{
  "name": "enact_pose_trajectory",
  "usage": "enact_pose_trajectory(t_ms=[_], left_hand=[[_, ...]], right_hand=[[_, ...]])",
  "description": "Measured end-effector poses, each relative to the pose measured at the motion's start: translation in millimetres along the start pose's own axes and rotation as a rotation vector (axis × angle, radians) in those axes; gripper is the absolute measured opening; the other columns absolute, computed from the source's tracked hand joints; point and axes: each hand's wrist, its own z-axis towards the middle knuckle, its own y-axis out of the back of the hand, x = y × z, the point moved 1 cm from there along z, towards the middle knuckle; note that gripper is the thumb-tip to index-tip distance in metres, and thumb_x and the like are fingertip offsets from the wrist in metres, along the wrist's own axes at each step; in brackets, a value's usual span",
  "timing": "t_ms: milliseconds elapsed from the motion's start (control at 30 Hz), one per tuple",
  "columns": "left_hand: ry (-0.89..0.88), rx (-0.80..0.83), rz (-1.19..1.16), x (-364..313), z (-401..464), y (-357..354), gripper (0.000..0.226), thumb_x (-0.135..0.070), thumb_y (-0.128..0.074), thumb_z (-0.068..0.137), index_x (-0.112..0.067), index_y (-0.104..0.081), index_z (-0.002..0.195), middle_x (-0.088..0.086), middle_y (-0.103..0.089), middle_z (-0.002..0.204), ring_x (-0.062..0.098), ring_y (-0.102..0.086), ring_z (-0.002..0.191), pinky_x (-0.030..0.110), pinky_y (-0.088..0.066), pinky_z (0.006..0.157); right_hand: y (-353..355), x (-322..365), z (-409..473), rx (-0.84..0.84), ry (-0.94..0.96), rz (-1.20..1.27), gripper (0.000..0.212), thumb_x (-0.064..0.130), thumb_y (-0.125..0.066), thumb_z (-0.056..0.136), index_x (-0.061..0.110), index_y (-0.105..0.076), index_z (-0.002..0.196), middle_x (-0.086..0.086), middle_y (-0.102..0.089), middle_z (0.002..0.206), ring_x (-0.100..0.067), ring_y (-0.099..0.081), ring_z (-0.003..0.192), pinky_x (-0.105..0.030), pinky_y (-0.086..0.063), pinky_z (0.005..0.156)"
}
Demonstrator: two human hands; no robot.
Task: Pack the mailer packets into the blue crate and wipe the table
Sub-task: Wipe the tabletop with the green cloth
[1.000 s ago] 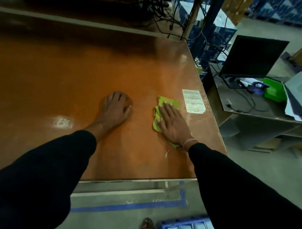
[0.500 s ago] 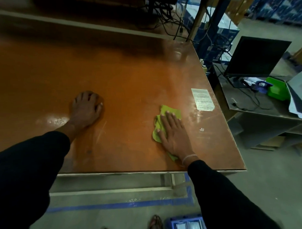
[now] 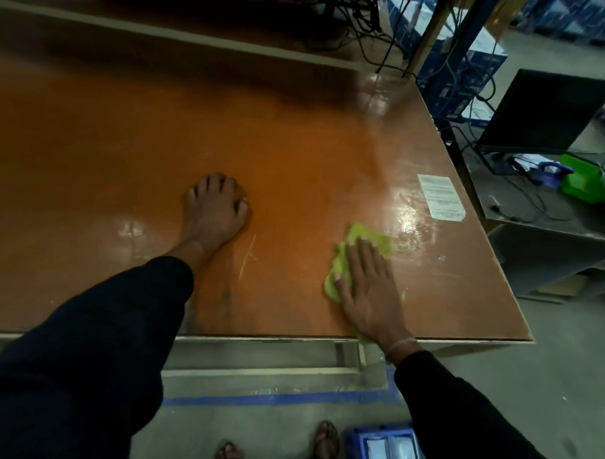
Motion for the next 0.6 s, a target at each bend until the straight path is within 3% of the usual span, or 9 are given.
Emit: enact_pose_trajectory(t_ms=[67,133,200,300,367,433,500,600], left_hand=[[-0.006,0.002,-0.013,1,1,-1,0.047,-0.046,-0.043,0.097,-0.013,-0.053,0.131,0.015,-0.048,0.140,0.036,-0.044,0.123,0.051,-0.037,0.097],[-0.005,0.001,-0.019,1,1,-1,0.047,-0.045,-0.044,0.097,-0.013,-0.054,0.130,0.015,-0.048,0.139,0.036,-0.044,0.123,0.051,-0.037,0.098],[-0.002,-0.002,-0.023,2,2,-1,0.047,-0.045,-0.044,0.097,-0.013,-0.054,0.130,0.015,-0.049,0.138,0.036,-0.044,0.122,0.051,-0.037,0.098],[-0.002,-0.007,-0.027,4,2,-2,0.048,-0.046,-0.044,0.096,-0.014,-0.054,0.130,0.014,-0.049,0.137,0.035,-0.044,0.121,0.050,-0.038,0.096],[0.000,-0.001,-0.035,5,1,-2,0.048,-0.046,-0.044,0.096,-0.014,-0.054,0.131,0.014,-0.049,0.136,0.035,-0.044,0.121,0.050,-0.037,0.096],[-0.005,0.001,-0.045,5,1,-3,0.049,-0.046,-0.043,0.096,-0.014,-0.054,0.132,0.013,-0.049,0.137,0.035,-0.044,0.121,0.050,-0.037,0.096],[-0.008,-0.010,-0.049,5,2,-2,0.049,-0.047,-0.042,0.097,-0.016,-0.054,0.132,0.012,-0.049,0.137,0.034,-0.044,0.121,0.050,-0.037,0.096],[0.011,-0.025,-0.054,5,2,-4,0.048,-0.049,-0.041,0.096,-0.018,-0.054,0.132,0.010,-0.050,0.137,0.032,-0.044,0.122,0.049,-0.037,0.096]], right_hand=[[2,21,-8,0.061,0.297,0.001,0.064,0.049,-0.026,0.107,0.024,-0.004,0.161,-0.002,0.003,0.169,-0.018,0.008,0.156,-0.044,-0.005,0.127],[6,18,0,0.084,0.428,-0.010,0.065,0.047,-0.029,0.107,0.024,-0.004,0.161,0.001,0.004,0.169,-0.016,0.008,0.155,-0.042,-0.004,0.127],[4,2,20,0.051,0.314,-0.015,0.065,0.051,-0.026,0.106,0.025,-0.005,0.161,0.000,0.002,0.169,-0.017,0.006,0.156,-0.044,-0.008,0.127],[-4,-9,56,0.001,-0.016,-0.008,0.067,0.055,-0.019,0.104,0.021,-0.011,0.161,-0.006,-0.005,0.168,-0.022,0.000,0.156,-0.047,-0.011,0.126],[-9,6,75,0.017,0.021,-0.020,0.067,0.056,-0.018,0.104,0.019,-0.013,0.161,-0.007,-0.007,0.168,-0.023,-0.002,0.156,-0.046,-0.008,0.126],[-9,17,89,0.070,0.246,-0.037,0.066,0.056,-0.019,0.105,0.021,-0.013,0.161,-0.003,-0.005,0.169,-0.020,0.001,0.156,-0.041,-0.004,0.127],[-5,10,108,0.090,0.345,-0.035,0.066,0.057,-0.018,0.104,0.023,-0.014,0.161,-0.001,-0.006,0.169,-0.018,0.001,0.156,-0.041,-0.005,0.127],[-2,-8,144,0.044,0.072,0.003,0.071,0.058,-0.014,0.101,0.020,-0.015,0.161,-0.007,-0.009,0.168,-0.023,-0.004,0.156,-0.045,-0.008,0.126]])
